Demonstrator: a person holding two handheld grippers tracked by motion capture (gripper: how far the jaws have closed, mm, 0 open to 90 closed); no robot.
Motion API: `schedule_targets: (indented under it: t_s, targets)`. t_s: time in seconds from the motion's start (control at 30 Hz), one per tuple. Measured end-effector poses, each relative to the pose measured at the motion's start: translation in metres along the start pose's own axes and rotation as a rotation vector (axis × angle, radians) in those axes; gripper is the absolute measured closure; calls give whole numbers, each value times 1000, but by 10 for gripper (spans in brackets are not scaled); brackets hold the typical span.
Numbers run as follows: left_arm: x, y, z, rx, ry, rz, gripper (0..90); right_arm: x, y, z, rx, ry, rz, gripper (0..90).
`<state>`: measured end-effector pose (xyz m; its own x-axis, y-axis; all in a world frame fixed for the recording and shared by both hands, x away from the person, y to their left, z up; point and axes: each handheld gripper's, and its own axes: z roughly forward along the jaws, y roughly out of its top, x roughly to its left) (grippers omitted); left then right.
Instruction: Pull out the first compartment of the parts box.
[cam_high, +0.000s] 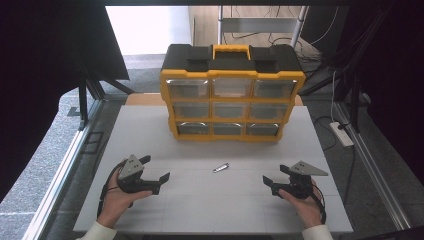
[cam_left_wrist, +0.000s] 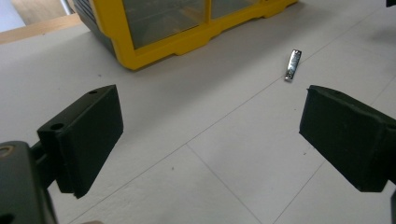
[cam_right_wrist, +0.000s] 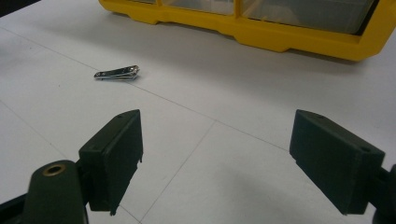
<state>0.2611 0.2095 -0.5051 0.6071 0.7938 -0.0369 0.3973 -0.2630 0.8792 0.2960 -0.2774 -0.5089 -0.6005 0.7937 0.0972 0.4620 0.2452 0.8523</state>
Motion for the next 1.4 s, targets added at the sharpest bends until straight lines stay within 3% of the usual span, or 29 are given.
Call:
schedule_targets:
  t_s: [0.73, 1.4]
  targets:
    - [-16, 15, 17, -23, -61, 19, 66, 0, -1, 0, 11, -15, 10, 175]
    - [-30, 22, 31, -14, -80, 87, 75, -2, -2, 1, 13, -24, 25, 176]
